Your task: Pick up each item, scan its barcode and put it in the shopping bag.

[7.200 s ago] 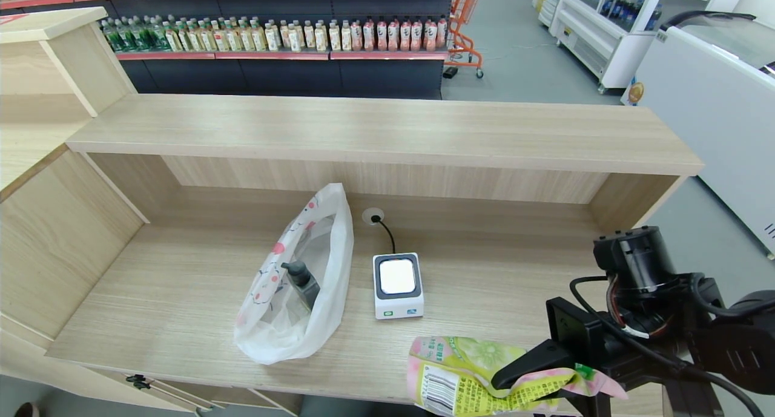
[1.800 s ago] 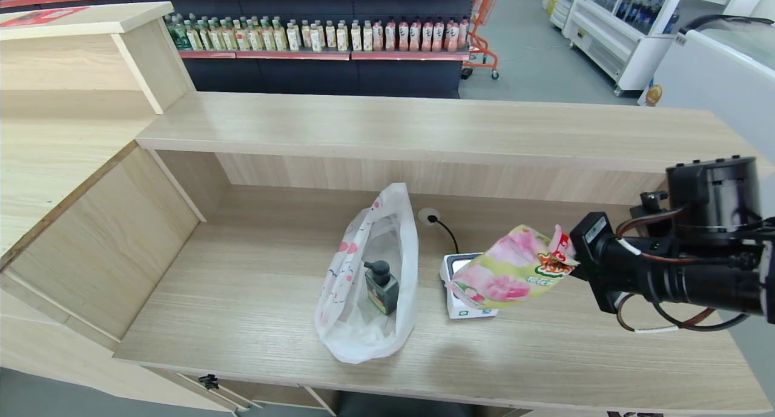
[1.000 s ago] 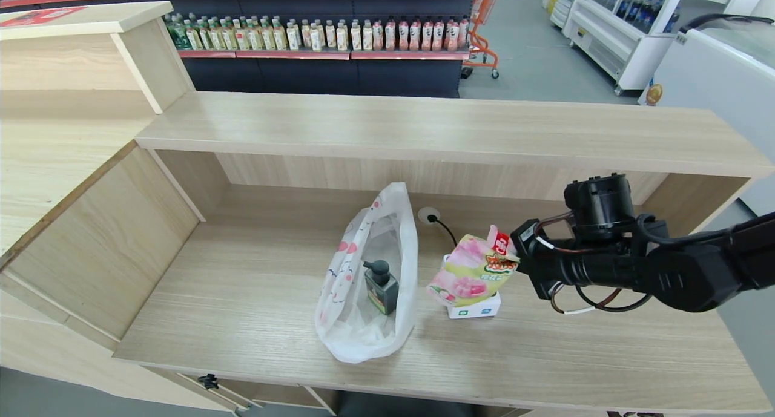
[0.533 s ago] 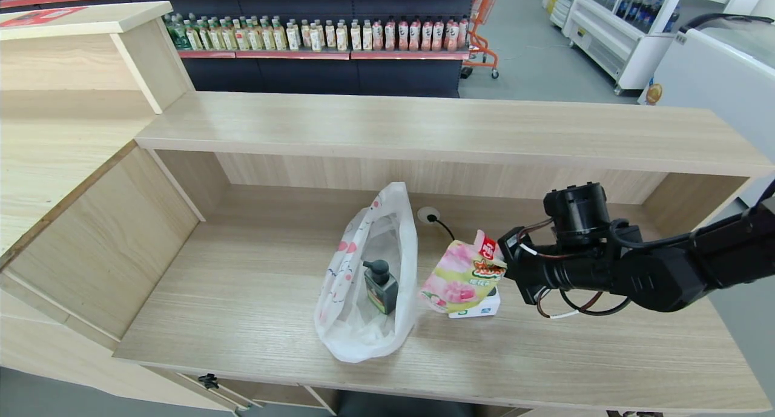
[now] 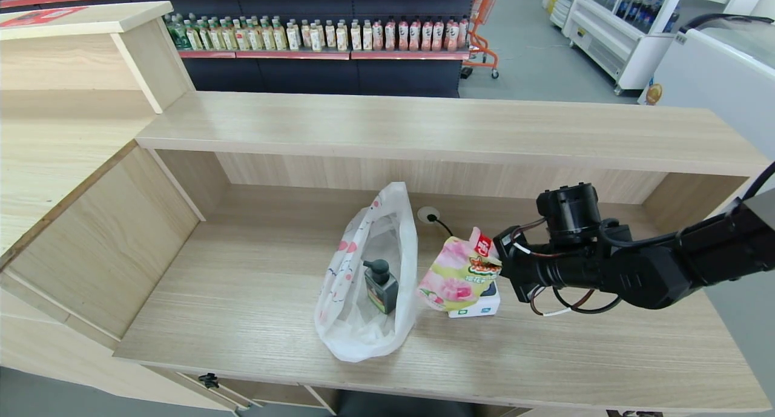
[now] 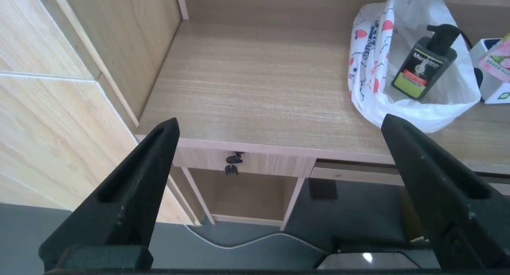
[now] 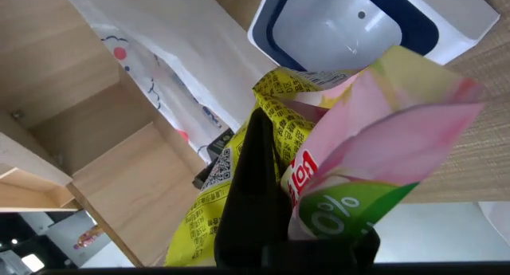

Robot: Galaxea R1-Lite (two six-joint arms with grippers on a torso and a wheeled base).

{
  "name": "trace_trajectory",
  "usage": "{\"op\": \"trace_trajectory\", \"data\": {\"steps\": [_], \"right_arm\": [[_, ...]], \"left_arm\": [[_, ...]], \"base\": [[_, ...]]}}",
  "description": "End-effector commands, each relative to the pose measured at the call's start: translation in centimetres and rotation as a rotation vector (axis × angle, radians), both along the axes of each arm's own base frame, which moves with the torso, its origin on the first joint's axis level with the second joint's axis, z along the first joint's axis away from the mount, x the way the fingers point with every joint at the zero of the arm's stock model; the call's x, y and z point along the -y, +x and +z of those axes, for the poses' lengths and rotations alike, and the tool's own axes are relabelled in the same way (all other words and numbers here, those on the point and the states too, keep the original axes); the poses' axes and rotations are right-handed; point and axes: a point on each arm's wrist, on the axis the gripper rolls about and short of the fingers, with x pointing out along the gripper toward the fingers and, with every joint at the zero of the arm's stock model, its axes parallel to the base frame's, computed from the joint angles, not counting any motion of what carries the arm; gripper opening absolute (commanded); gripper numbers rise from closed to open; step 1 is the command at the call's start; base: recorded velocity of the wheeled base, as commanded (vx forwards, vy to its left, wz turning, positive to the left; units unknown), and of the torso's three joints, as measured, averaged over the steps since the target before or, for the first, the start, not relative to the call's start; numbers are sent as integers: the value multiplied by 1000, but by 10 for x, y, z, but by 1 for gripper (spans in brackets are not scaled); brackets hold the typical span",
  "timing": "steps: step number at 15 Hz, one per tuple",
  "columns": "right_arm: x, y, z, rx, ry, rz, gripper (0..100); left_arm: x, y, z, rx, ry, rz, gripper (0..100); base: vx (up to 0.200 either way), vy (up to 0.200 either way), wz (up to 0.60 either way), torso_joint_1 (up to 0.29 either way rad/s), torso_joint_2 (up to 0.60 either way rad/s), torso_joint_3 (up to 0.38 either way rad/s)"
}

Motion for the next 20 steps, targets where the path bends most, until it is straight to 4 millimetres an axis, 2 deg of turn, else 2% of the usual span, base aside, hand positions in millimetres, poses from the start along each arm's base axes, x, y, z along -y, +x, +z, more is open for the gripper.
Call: {"op": "trace_trajectory", "data": {"steps": [1,20], "right_arm": [[0,2,0,8,4,-1,0],[5,-3,13,5,74,-48,0]], "left_arm": [[0,0,0,-1,0,0,100],[0,0,0,-1,0,0,100]], "base": [[0,0,0,0,0,0],[0,0,0,0,0,0]]}}
